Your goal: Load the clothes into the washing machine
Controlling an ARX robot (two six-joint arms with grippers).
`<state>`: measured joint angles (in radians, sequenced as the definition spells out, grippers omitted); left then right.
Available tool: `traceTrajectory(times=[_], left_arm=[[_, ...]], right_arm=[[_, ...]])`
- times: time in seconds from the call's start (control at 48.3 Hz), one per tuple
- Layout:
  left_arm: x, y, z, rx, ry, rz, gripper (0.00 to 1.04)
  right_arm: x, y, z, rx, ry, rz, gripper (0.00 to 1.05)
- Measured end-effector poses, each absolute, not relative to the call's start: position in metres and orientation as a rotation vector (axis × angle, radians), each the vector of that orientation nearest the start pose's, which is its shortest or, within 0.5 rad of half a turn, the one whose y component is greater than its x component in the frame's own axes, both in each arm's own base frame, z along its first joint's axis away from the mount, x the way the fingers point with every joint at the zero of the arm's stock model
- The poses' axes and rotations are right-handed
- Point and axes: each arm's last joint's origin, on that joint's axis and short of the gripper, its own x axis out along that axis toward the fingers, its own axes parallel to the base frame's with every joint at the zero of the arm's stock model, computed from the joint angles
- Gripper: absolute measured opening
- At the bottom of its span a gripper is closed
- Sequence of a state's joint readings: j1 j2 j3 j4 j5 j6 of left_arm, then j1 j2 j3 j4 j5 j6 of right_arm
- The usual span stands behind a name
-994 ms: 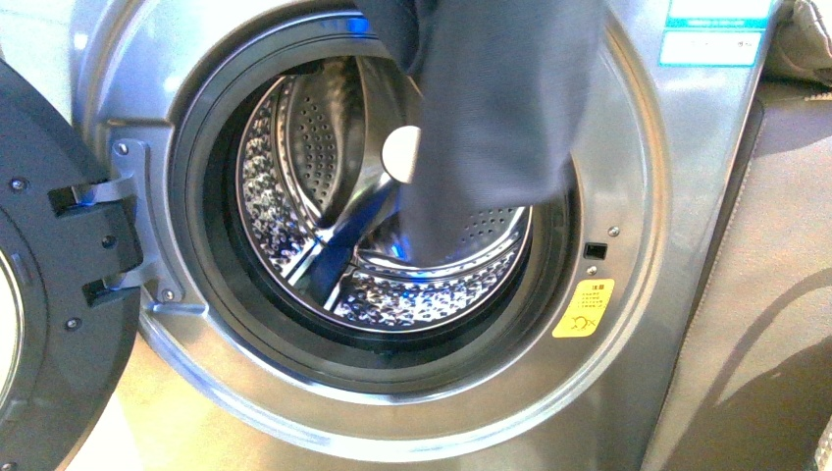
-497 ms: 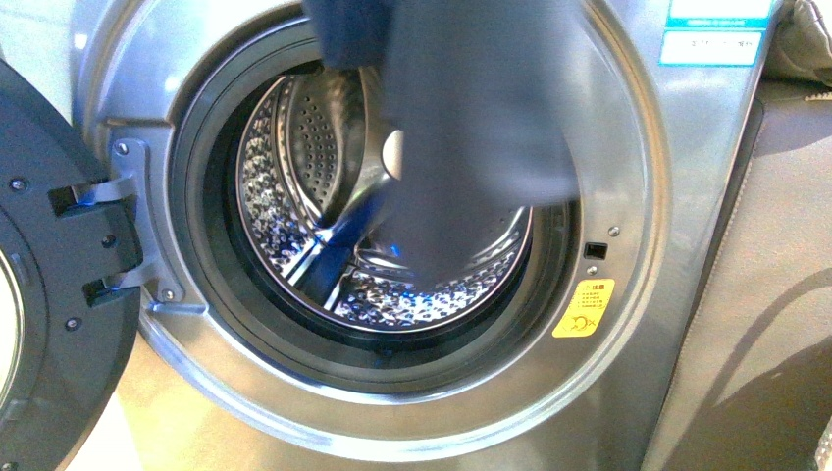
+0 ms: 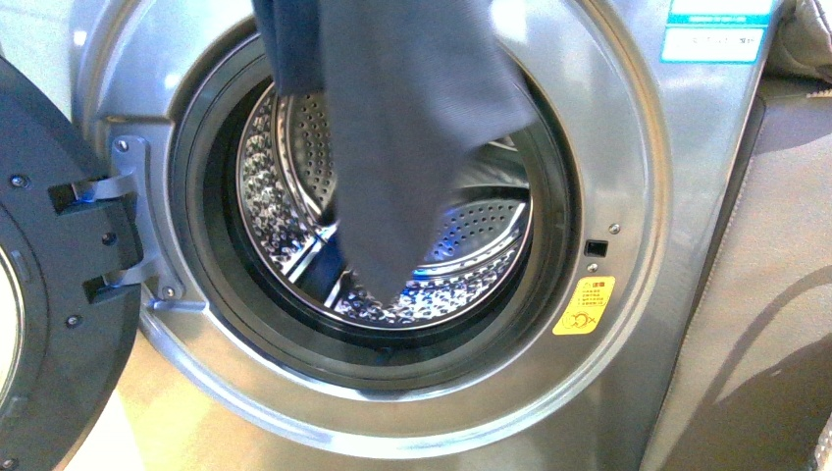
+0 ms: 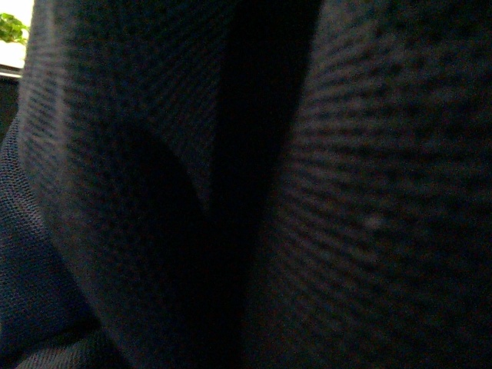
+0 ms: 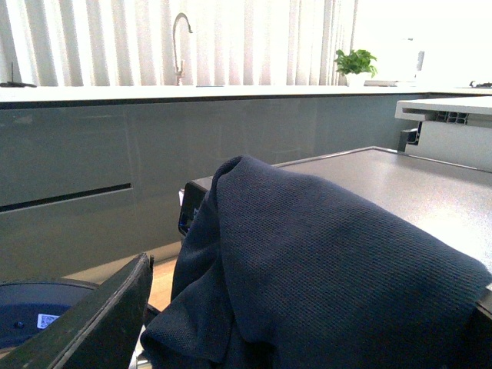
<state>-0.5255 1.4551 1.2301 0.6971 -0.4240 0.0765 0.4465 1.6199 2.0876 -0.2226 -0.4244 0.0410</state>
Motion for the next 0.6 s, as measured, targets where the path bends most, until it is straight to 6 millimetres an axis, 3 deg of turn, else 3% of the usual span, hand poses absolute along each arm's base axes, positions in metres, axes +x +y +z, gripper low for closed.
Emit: traceTrajectory(times=[0.124, 0.249, 0.352, 0.601], left_arm=[[0.294, -0.139, 0.402, -0.128, -0.441, -0.066, 0.09], [0.297, -0.122, 0.378, -0.091, -0.421, -0.099, 0.09], [0.28, -0.115, 0.352, -0.057, -0.424, -0.175, 0.09], [0.239, -0.11, 0.32, -0.034, -0.411, -0.29, 0.09]], right_arm=[[0.28, 0.147, 0.554, 0.041, -0.236, 0.871, 0.97], [0.278, 0.146, 0.555, 0.041, -0.239, 0.871, 0.97], [0.278, 0.146, 0.556, 0.041, -0.241, 0.871, 0.97], [0.277, 0.146, 0.556, 0.041, -0.241, 0.871, 0.97]])
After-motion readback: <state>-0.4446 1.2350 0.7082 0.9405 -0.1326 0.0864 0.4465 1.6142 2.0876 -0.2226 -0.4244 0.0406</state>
